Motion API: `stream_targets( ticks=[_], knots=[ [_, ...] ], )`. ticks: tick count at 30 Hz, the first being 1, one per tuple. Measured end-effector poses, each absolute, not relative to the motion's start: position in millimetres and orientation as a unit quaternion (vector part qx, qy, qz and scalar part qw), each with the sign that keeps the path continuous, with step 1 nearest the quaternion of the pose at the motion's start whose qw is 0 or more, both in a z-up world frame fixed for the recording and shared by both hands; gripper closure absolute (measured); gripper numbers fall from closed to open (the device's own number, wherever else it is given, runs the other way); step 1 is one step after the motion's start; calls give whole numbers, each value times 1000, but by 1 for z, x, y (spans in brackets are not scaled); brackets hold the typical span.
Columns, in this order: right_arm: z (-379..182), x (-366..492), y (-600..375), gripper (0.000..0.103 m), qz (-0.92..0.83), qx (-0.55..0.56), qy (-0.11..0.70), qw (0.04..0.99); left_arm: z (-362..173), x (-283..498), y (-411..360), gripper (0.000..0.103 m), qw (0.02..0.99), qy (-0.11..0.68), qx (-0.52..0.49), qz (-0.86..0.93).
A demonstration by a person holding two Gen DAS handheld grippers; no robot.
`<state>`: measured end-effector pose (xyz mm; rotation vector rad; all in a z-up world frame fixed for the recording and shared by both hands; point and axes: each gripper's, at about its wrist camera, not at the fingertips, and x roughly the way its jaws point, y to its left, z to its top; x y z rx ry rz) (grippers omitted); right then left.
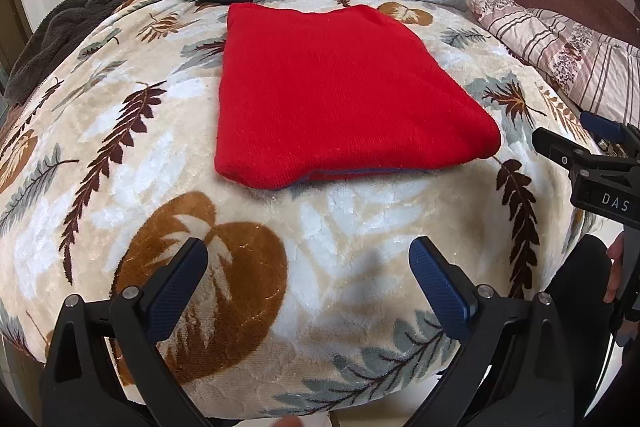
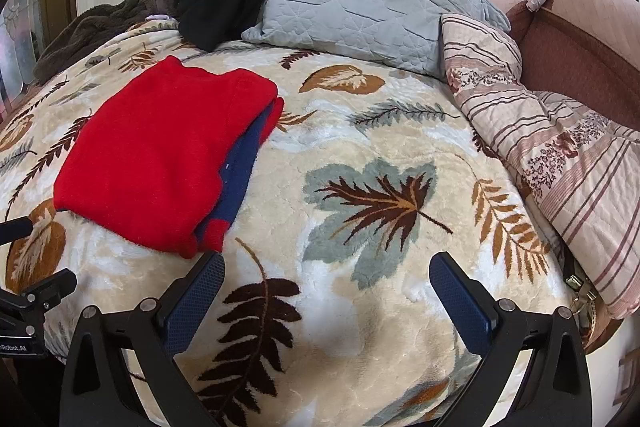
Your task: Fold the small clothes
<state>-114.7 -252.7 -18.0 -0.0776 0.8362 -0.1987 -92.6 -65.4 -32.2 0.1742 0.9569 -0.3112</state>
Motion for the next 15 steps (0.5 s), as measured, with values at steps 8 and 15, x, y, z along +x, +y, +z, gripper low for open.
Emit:
stream_targets(
  ticks=[8,15],
  knots=[
    [-19,-115,-254,0,-98,-34,406,908,-34,-93,-66,2,871,461,86,-149],
    [-19,-115,-254,0,-99,-31,406,908,-36,-91,-66,2,869,464,85,-148]
  ],
)
